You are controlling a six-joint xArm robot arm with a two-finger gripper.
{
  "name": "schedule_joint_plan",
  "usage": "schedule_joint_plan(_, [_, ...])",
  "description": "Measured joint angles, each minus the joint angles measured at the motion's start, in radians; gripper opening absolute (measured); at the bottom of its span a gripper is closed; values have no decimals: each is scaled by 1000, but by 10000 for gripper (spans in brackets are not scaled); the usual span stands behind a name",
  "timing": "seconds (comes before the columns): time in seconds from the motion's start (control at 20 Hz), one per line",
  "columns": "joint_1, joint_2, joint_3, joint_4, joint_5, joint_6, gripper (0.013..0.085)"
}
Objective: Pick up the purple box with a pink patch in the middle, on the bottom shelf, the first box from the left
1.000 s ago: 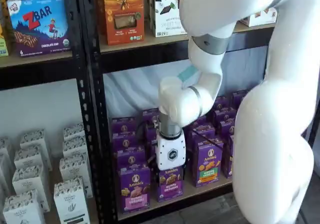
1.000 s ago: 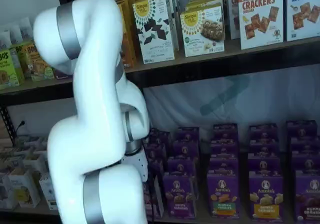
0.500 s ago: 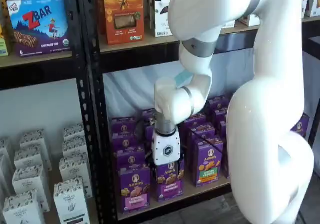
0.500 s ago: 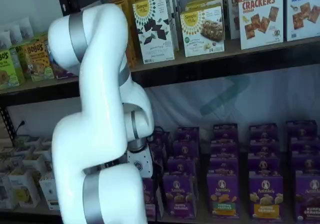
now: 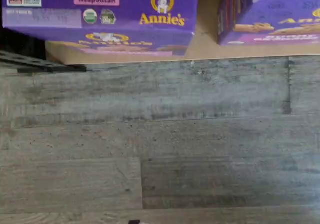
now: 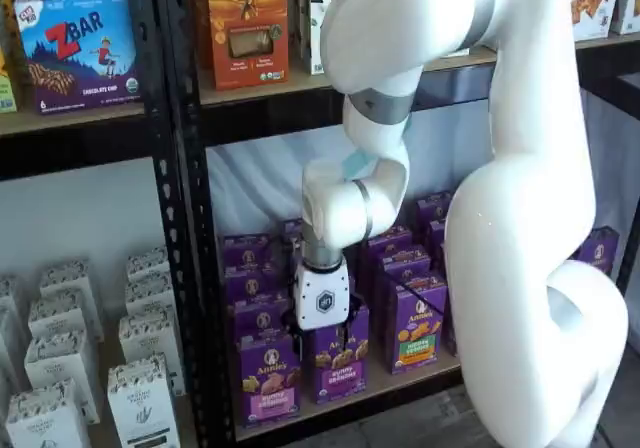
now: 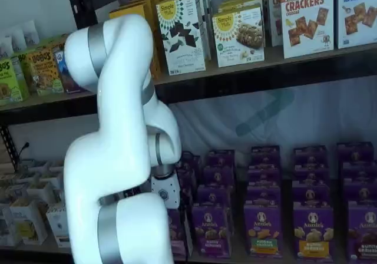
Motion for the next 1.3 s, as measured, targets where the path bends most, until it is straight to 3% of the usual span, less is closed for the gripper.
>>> schedule_joint_plan(0.2, [13, 28, -25, 80, -21, -62, 850])
schedule_joint_plan(0.3, [19, 40, -37, 94, -36, -71, 850])
schedule_joint_plan(0.45, [27, 60, -61, 86, -50, -56, 850])
schedule_joint_plan(0.85, [33, 125, -152, 8, -35, 23, 850])
schedule_joint_plan(1.3, [13, 192, -275, -3, 38, 20, 850])
